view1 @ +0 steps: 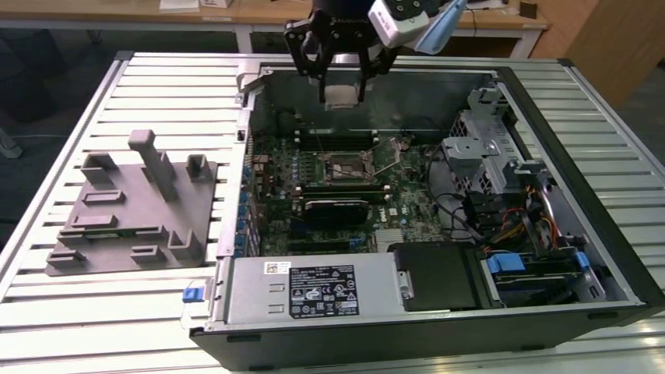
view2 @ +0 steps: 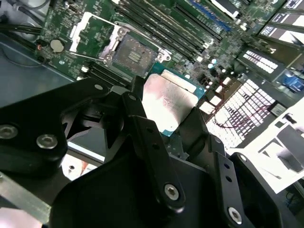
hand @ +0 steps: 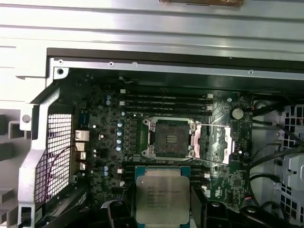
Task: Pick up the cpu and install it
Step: 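Pick up the cpu and move it towards the insertion slot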
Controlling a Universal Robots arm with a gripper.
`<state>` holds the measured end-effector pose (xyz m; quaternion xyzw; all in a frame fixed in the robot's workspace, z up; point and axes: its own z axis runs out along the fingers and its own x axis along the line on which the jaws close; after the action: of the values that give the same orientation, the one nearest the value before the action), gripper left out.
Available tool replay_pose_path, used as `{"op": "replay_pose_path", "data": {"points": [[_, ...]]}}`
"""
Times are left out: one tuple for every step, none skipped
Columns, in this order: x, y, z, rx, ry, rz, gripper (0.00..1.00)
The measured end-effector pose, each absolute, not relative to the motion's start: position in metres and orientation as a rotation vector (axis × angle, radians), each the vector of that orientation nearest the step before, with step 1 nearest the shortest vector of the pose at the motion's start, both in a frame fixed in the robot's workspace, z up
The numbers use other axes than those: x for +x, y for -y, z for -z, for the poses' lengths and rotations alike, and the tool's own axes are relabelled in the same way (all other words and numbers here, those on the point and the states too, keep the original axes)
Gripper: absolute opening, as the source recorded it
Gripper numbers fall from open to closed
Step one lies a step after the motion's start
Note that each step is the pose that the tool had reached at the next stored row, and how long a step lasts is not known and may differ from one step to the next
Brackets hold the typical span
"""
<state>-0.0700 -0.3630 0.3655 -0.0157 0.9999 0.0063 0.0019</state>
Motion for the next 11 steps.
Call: {"op": "replay_pose_path", "data": {"points": [[-0.068,0.362,-0.365,-0.049,-3.137,-0.020,0.54],[-0.067,0.362,-0.365,-0.049,-3.137,-0.020,0.54],[-0.065,0.361,-0.365,-0.049,-3.137,-0.020,0.54],[-0.064,0.361,-0.365,-0.049,-3.137,-0.020,0.54],[-0.063,0.360,-0.365,-0.049,-3.137,-0.020,0.54],[-0.061,0.360,-0.364,-0.049,-3.137,-0.020,0.54],[-0.060,0.359,-0.364,-0.049,-3.137,-0.021,0.54],[-0.059,0.359,-0.364,-0.049,-3.137,-0.021,0.54],[-0.057,0.359,-0.364,-0.049,-3.137,-0.021,0.54],[-0.056,0.358,-0.364,-0.049,-3.137,-0.020,0.54],[-0.054,0.358,-0.364,-0.049,-3.137,-0.021,0.54]]}}
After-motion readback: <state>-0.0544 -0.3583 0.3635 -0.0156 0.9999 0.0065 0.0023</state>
